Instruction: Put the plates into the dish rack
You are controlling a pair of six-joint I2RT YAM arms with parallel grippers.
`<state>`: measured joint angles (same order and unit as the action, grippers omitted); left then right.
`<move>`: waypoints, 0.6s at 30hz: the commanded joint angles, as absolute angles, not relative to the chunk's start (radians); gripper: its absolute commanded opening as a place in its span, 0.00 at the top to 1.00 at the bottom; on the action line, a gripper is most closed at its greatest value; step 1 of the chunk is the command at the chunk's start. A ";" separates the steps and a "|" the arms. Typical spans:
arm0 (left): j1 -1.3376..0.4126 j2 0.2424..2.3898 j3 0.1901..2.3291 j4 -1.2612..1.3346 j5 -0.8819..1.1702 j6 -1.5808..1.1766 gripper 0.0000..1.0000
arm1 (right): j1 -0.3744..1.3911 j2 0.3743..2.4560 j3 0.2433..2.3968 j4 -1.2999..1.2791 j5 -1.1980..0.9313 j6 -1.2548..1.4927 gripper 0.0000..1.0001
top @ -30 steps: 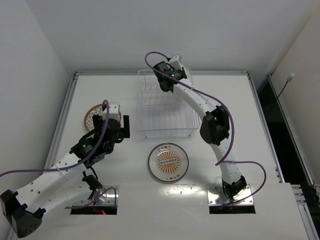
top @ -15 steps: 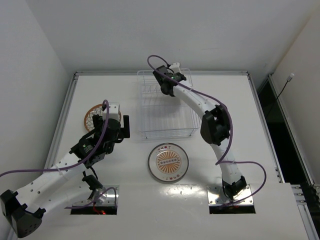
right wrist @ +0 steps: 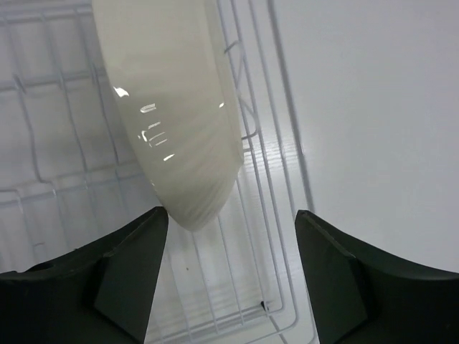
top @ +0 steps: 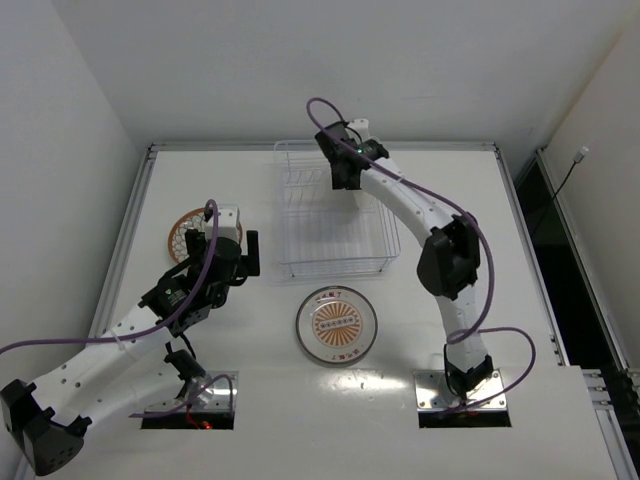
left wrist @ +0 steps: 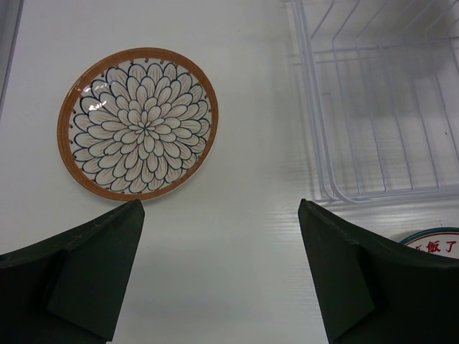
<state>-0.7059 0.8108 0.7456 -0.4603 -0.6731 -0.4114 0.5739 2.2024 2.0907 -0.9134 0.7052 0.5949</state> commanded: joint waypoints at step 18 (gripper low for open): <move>-0.693 0.834 0.741 -0.431 -0.686 -0.410 0.13 | 0.456 2.028 2.017 -0.792 0.632 0.495 0.31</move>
<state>-0.7059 0.8379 0.7452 -0.4614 -0.6739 -0.4110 0.4603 2.0754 2.0163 -0.8391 0.6529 0.5148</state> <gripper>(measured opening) 0.871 0.685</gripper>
